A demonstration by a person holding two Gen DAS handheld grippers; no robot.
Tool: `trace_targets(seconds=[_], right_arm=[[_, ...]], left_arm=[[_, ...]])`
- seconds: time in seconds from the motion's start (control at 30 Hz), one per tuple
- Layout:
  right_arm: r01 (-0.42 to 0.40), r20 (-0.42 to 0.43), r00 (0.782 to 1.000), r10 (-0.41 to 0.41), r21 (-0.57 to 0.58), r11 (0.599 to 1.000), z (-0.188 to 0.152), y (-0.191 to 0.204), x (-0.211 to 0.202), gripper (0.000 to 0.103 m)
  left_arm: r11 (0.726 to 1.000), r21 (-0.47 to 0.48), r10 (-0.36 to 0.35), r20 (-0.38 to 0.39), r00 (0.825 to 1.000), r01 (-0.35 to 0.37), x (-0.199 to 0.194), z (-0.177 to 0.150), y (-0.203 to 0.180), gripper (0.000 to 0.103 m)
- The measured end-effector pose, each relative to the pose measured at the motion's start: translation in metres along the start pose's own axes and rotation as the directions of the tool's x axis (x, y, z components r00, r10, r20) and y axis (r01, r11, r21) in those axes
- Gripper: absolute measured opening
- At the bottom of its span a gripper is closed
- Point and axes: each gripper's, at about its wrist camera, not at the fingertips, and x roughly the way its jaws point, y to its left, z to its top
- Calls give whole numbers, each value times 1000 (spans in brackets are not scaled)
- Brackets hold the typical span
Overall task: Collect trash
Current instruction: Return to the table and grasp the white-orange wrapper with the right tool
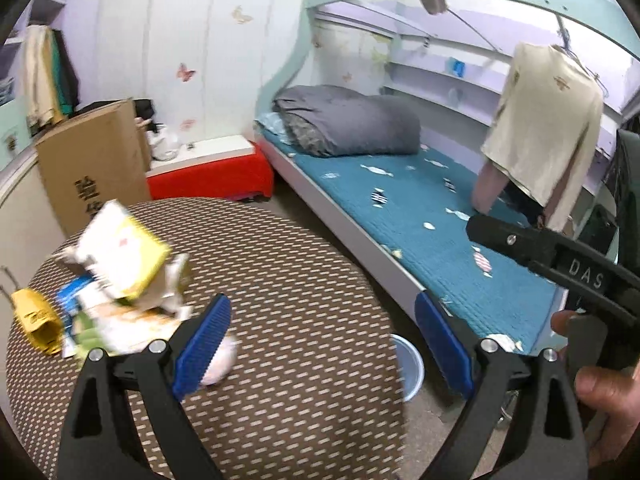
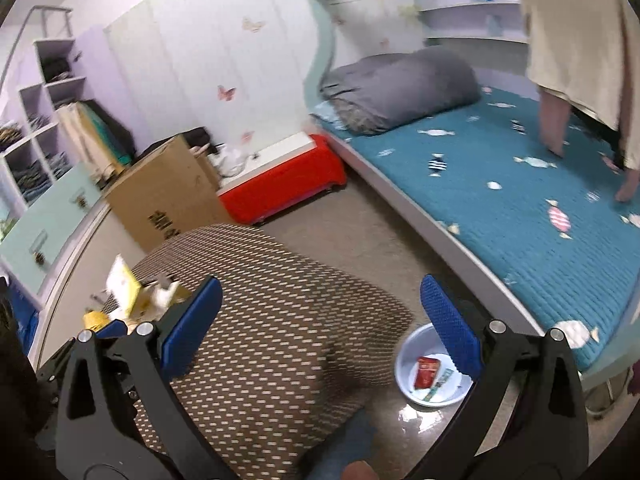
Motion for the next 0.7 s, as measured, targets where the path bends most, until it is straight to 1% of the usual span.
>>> trace_targets(seconds=[0.07,0.2,0.23,0.37,0.4,0.5,0.57,0.7], right_arm=[[-33,-17,999,32,-32,999,0,18,6,97],[-105,-63,993,98,-117,988,-6,58,19,97],[-136,-87,988,125,-149,979,-10,72,25,97],[-217,-170,969,179,-241,946,-26,111,45,97],[-246,-207,959,194,-264,933,-33,123,54,97],[-294,-268,939,214,-307,905,-48,146,74,97],[-310,-294,931,215,-330,892,-54,156,84,97],[-346,-348,913,214,-381,857,-66,176,104,97]], left_arm=[[999,-20,31,4,999,-31,-7,-4,18,91],[993,-92,77,-9,997,-78,-21,-17,59,91],[990,-102,94,-9,996,-94,-24,-20,68,91],[973,-165,158,-22,987,-159,-37,-38,112,91],[967,-184,172,-30,985,-174,-39,-43,123,91],[951,-227,203,-53,978,-210,-44,-54,148,91],[938,-255,226,-66,972,-235,-46,-61,163,91],[924,-279,252,-70,965,-261,-52,-69,181,91]])
